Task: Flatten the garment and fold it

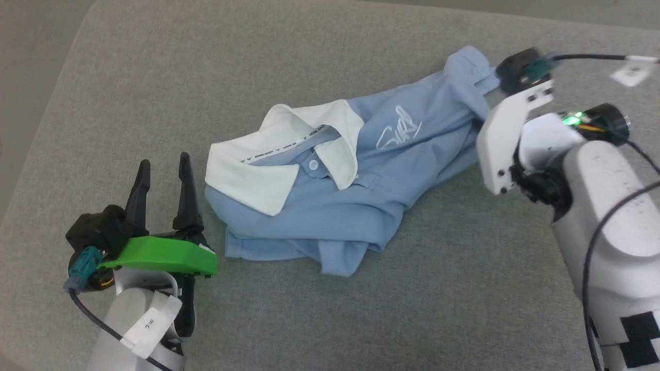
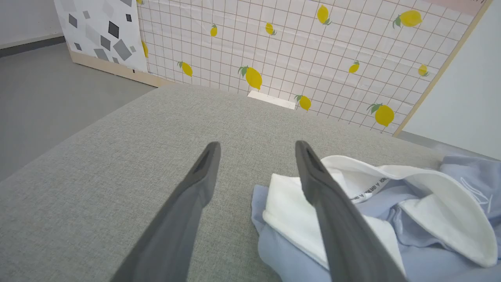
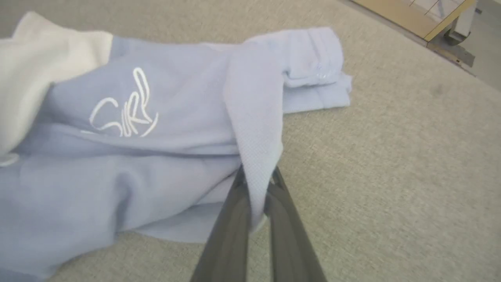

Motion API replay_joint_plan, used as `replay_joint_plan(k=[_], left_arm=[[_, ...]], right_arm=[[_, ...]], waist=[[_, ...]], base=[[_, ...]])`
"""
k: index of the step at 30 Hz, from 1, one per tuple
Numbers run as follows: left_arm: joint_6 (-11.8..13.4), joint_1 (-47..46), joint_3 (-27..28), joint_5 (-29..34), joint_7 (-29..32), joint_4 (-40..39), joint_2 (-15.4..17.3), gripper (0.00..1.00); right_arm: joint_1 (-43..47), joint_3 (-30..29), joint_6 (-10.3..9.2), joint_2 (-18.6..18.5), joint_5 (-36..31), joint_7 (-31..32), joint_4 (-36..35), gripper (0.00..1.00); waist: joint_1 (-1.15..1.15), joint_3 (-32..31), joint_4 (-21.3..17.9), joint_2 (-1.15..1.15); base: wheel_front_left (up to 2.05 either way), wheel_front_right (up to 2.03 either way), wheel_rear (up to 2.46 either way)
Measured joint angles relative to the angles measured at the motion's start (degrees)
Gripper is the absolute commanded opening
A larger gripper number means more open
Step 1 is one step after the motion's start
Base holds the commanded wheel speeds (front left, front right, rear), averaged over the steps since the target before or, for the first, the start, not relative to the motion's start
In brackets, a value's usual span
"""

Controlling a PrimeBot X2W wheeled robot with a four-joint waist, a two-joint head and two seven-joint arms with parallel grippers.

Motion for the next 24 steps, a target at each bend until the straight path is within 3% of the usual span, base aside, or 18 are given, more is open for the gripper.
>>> replay_joint_plan(k=[6,15,20,24], left_arm=[[0.14,1.03,0.27,0.0,0.1,-0.79,0.71,1.0],[0.66,3.19,0.16,-0.08,1.82,-2.36,1.32,1.0],[0.68,3.51,-0.16,-0.19,2.59,-2.65,1.43,1.0],[0.84,3.76,-0.48,-0.27,3.13,-2.57,1.43,1.0]], right_arm=[[5.04,-10.17,0.0,0.36,1.11,-4.95,-8.54,0.0],[25.12,-32.85,-0.01,4.65,-1.76,-3.23,-21.03,0.0],[34.55,-37.44,-0.01,7.23,-1.57,-0.46,-21.78,0.0],[36.34,-38.27,0.0,7.82,-0.31,-0.41,-20.45,0.0]], waist=[[0.0,-2.88,-2.14,0.0],[0.0,-7.0,-4.9,0.0],[0.0,-7.93,-5.42,0.0],[0.0,-8.38,-5.78,0.0]], base=[[0.0,0.0,0.0],[0.0,0.0,0.0],[0.0,0.0,0.0],[0.0,0.0,0.0]])
